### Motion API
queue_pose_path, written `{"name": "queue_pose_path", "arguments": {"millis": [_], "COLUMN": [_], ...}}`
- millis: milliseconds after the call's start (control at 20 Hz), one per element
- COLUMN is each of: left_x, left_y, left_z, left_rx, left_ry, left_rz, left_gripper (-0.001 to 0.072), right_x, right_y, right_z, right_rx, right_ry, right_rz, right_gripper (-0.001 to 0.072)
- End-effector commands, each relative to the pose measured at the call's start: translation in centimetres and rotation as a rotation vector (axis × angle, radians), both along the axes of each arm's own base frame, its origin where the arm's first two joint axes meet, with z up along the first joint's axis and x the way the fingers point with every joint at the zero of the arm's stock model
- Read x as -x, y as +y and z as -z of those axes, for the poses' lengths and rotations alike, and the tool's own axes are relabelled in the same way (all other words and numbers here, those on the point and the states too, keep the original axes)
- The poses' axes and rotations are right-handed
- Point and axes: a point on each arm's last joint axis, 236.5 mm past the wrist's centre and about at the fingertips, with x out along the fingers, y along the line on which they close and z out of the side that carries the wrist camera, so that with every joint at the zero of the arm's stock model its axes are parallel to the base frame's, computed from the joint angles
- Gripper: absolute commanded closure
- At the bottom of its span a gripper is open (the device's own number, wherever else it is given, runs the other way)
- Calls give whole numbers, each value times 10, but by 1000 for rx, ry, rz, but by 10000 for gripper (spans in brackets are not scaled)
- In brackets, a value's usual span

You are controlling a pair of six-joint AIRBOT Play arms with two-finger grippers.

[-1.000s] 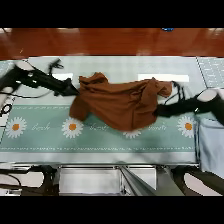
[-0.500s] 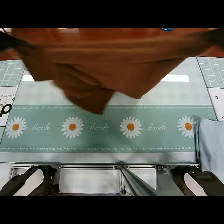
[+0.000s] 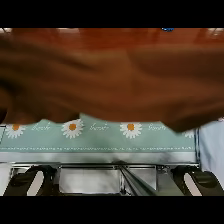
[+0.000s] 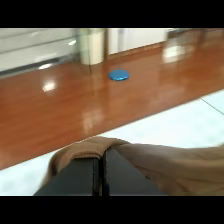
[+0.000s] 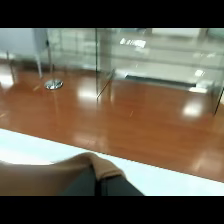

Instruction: Fold the shirts.

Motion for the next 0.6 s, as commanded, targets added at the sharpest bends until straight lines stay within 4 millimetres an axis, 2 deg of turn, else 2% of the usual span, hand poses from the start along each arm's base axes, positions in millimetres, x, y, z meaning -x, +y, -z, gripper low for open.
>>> {"name": "queue_pose_path", "arguments": {"millis": [0,150,300,450,550], "left_x": [29,1,-54,-129,-182], "left_y": [9,12,7,-2,-9], "left_z": [-1,17,68,126,173], "left_rx": [-24,-37,-91,-76,-59], "left_ry": [-16,68,271,483,622], "left_rz": [5,2,25,54,66], "left_gripper": [684,684,684,684,684], "right_x": [22,11,-27,-98,-158], "right_y": [-10,-11,-14,-19,-21], "right_z": [4,9,30,76,127], "right_rx": [-1,-5,26,64,86], "right_ry": [-3,33,147,336,485], "right_rz": [49,53,53,55,39], "right_gripper": [694,693,693,693,693]}}
